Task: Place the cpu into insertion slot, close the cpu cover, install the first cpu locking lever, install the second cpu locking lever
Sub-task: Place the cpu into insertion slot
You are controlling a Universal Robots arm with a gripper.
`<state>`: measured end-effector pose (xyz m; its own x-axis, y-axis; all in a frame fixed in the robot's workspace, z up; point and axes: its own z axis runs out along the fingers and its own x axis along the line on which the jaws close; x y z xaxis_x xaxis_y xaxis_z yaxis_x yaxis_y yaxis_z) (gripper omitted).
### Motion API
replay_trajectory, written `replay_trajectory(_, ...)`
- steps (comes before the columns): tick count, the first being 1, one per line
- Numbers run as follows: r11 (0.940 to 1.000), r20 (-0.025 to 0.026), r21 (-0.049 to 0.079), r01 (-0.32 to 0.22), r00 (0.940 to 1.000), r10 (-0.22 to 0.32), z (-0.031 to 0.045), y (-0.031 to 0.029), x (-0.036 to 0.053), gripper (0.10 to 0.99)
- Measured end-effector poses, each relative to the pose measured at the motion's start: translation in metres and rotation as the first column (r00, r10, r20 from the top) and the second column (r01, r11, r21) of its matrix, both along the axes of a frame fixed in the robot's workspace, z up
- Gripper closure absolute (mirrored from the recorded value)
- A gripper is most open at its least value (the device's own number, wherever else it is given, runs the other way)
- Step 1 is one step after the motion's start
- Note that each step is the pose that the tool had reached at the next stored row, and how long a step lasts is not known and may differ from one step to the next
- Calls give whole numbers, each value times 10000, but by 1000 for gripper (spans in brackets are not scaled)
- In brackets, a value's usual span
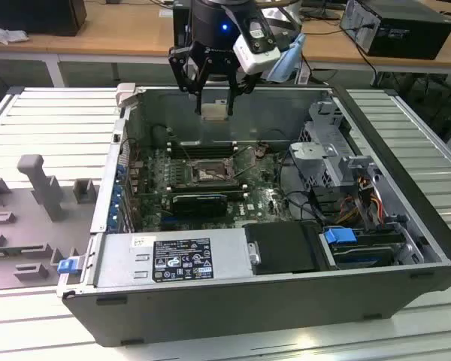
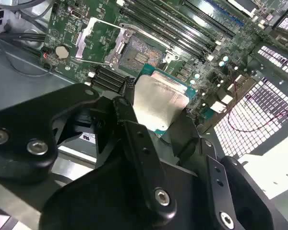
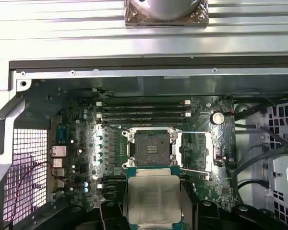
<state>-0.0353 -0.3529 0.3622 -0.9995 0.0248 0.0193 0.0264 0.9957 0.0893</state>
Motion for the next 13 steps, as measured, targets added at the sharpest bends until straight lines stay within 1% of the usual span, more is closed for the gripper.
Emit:
replay_trajectory(2, 10000, 0, 0, 50, 10000, -50, 0, 0, 0, 553)
replay_trajectory(5, 9971, 0, -9, 764, 9971, -764, -1, 0, 0, 553)
replay_trajectory(6, 9948, 0, -10, 1017, 9948, -1017, -1, 0, 0, 553)
replay_trajectory(8, 9915, 1, -12, 1303, 9915, -1303, -2, 0, 0, 553)
replay_trajectory(10, 9861, 1, -15, 1661, 9861, -1661, -3, 0, 0, 553)
replay_trajectory(11, 9844, 2, -16, 1758, 9844, -1758, -3, 0, 0, 553)
replay_trajectory(12, 9798, 2, -18, 2001, 9798, -2001, -3, 0, 0, 553)
replay_trajectory(13, 9729, 2, -20, 2311, 9729, -2311, -4, 0, 0, 553)
